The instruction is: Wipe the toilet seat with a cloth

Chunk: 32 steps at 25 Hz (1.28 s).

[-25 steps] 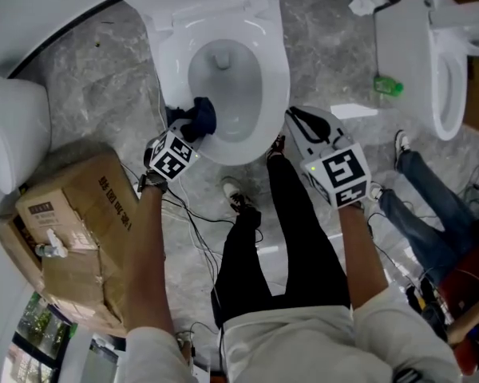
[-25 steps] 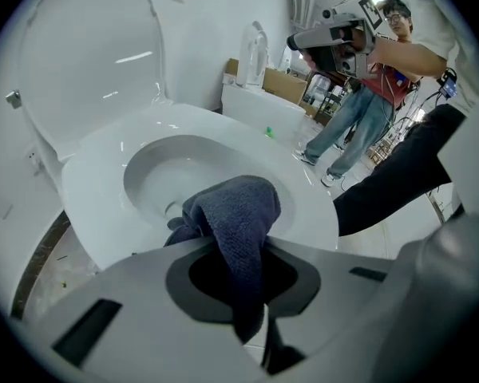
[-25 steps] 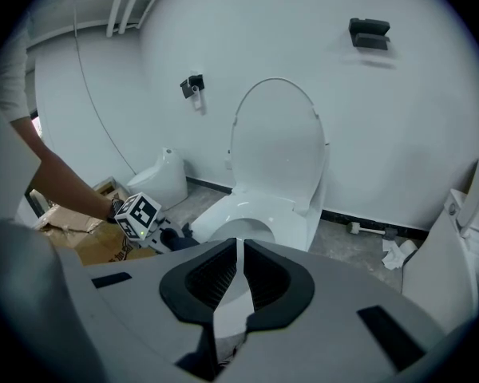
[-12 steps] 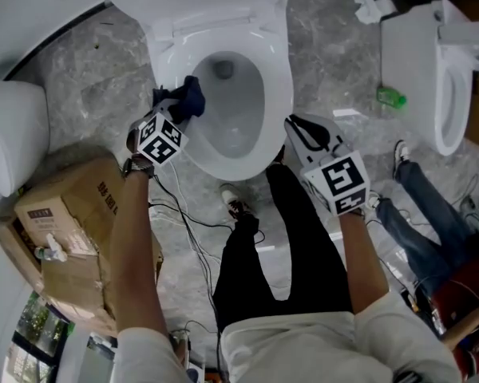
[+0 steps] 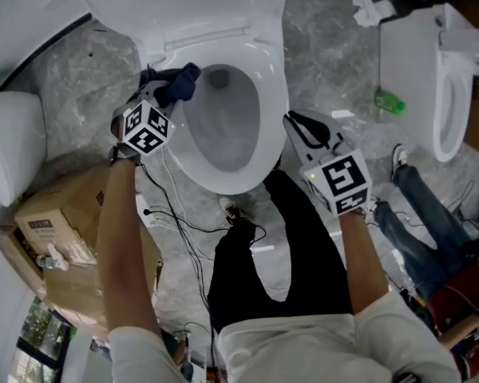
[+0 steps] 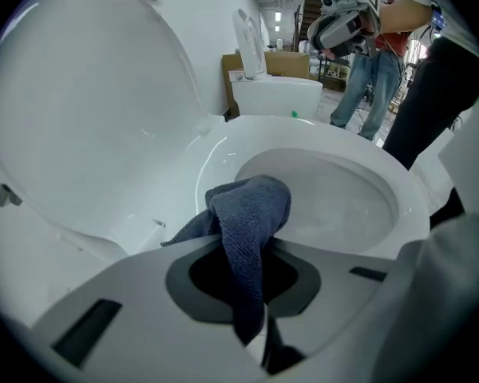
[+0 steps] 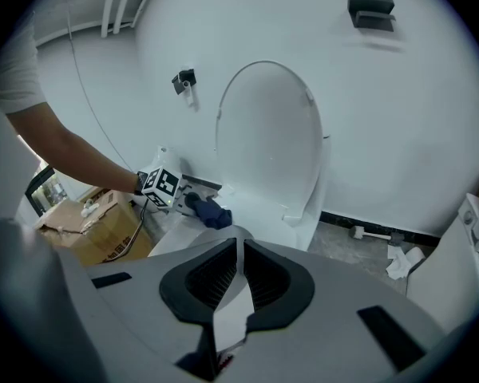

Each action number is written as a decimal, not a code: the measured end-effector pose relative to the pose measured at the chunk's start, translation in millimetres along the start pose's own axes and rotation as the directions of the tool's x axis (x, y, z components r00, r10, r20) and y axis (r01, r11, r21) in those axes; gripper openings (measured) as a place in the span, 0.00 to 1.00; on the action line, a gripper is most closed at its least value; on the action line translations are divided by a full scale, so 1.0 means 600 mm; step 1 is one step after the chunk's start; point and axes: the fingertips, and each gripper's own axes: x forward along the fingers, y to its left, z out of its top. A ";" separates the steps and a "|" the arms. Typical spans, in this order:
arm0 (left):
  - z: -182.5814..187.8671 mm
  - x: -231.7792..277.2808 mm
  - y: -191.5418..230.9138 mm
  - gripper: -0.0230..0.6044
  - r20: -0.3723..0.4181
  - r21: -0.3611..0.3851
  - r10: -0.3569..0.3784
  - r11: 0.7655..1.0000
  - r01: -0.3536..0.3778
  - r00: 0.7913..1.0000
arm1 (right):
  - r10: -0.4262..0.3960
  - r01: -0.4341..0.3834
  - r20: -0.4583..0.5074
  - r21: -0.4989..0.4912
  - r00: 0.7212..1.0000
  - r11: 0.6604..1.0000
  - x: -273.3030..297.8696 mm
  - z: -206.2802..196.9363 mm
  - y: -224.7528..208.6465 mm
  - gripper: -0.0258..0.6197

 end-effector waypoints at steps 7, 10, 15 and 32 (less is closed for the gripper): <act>0.044 0.014 0.050 0.10 0.040 0.031 0.071 0.997 -0.072 0.997 | -0.017 0.017 -0.013 0.018 1.000 1.000 0.000 -0.011 -0.031 0.12; 0.062 0.019 0.065 0.10 0.054 0.026 0.088 0.996 -0.090 0.995 | -0.022 0.023 -0.010 0.026 1.000 0.999 0.000 -0.013 -0.037 0.12; 0.090 0.029 0.078 0.10 0.057 0.024 0.099 0.995 -0.101 0.993 | -0.036 0.036 0.004 0.039 0.999 0.999 -0.006 -0.011 -0.043 0.12; 0.215 -0.024 0.095 0.10 0.229 -0.266 0.264 0.943 -0.201 0.937 | -0.112 0.109 0.054 0.063 0.992 0.992 -0.098 0.012 -0.075 0.12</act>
